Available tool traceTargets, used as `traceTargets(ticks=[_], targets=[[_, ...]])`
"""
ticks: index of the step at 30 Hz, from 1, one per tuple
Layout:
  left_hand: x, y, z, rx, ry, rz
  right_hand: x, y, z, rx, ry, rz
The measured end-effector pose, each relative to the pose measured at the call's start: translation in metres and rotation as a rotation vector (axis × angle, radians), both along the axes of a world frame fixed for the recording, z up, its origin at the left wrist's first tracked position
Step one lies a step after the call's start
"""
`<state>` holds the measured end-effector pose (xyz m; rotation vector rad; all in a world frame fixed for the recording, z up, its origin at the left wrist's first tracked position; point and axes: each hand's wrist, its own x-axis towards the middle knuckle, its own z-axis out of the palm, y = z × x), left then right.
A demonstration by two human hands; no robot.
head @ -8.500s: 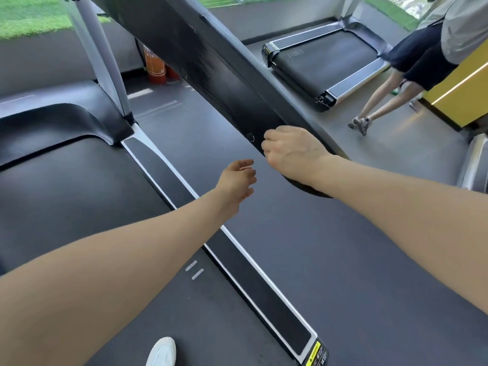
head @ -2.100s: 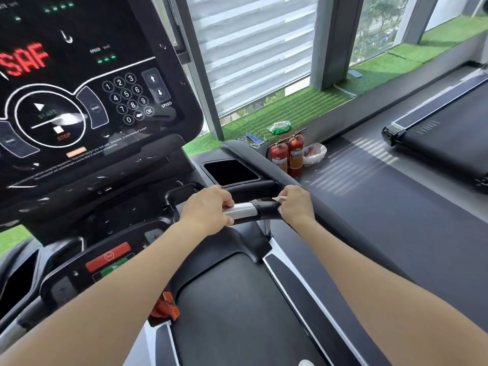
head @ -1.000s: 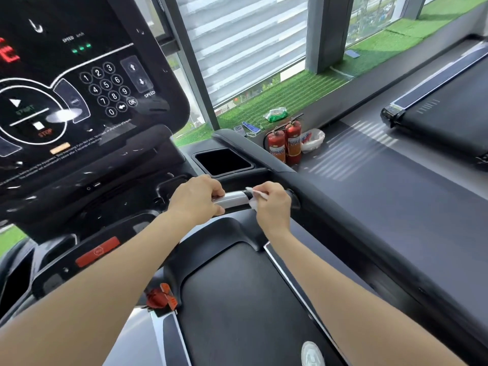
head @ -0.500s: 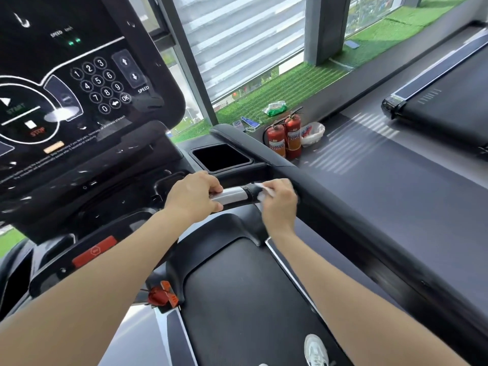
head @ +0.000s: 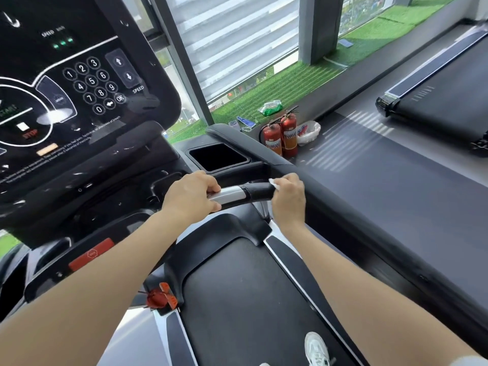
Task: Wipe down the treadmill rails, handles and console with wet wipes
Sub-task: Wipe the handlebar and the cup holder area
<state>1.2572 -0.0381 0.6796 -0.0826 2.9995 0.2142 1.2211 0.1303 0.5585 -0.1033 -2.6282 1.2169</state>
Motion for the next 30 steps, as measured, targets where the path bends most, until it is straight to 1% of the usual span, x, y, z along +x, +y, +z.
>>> traceTargets(ticks=[2,5,7,9,10,12,13,15,17,18,19,20,23,24,26,27,28,29,30], targets=[[0.000,0.000,0.000,-0.004,0.002,-0.005,0.001,0.008,-0.013,0.034,-0.019,-0.072],[0.001,0.000,0.001,-0.020,0.011,-0.026,0.015,-0.010,-0.013,-0.005,0.007,-0.145],[0.001,0.000,0.001,-0.029,0.012,-0.041,0.028,-0.031,-0.004,-0.057,0.087,-0.126],[0.000,0.000,0.002,-0.037,0.012,-0.053,0.037,-0.044,-0.001,-0.063,0.170,-0.079],[0.000,0.000,0.002,-0.042,0.012,-0.058,0.038,-0.045,-0.001,-0.086,0.183,-0.061],[0.000,-0.001,0.003,-0.050,0.013,-0.065,0.033,-0.038,-0.008,-0.161,0.161,-0.091],[0.000,-0.001,0.003,-0.052,0.014,-0.069,0.029,-0.033,-0.012,-0.214,0.156,-0.142],[-0.001,-0.001,0.003,-0.058,0.018,-0.083,0.019,-0.023,-0.023,-0.205,0.080,-0.291],[-0.001,-0.001,0.003,-0.061,0.027,-0.094,0.013,-0.021,-0.029,-0.218,0.003,-0.393],[0.000,-0.001,0.003,-0.057,0.031,-0.095,0.013,-0.024,-0.026,-0.223,0.005,-0.443],[0.000,-0.001,0.003,-0.052,0.033,-0.094,0.014,-0.030,-0.022,-0.289,0.002,-0.484],[0.000,-0.002,0.003,-0.048,0.036,-0.095,0.018,-0.036,-0.017,-0.362,0.027,-0.467],[0.000,-0.003,0.004,-0.045,0.037,-0.100,0.028,-0.057,-0.024,-0.237,0.172,-0.364],[0.000,-0.003,0.004,-0.043,0.040,-0.101,0.030,-0.057,-0.025,-0.261,0.174,-0.347],[-0.001,-0.002,0.003,-0.037,0.044,-0.096,0.025,-0.051,-0.028,-0.361,0.127,-0.408],[-0.001,-0.002,0.003,-0.036,0.045,-0.094,0.020,-0.046,-0.030,-0.462,0.128,-0.476],[-0.001,-0.002,0.003,-0.034,0.043,-0.091,0.015,-0.040,-0.031,-0.488,0.120,-0.558],[-0.001,-0.002,0.002,-0.031,0.041,-0.087,0.011,-0.036,-0.032,-0.468,0.082,-0.634],[-0.001,-0.002,0.003,-0.029,0.039,-0.083,0.010,-0.035,-0.032,-0.451,0.052,-0.657]])
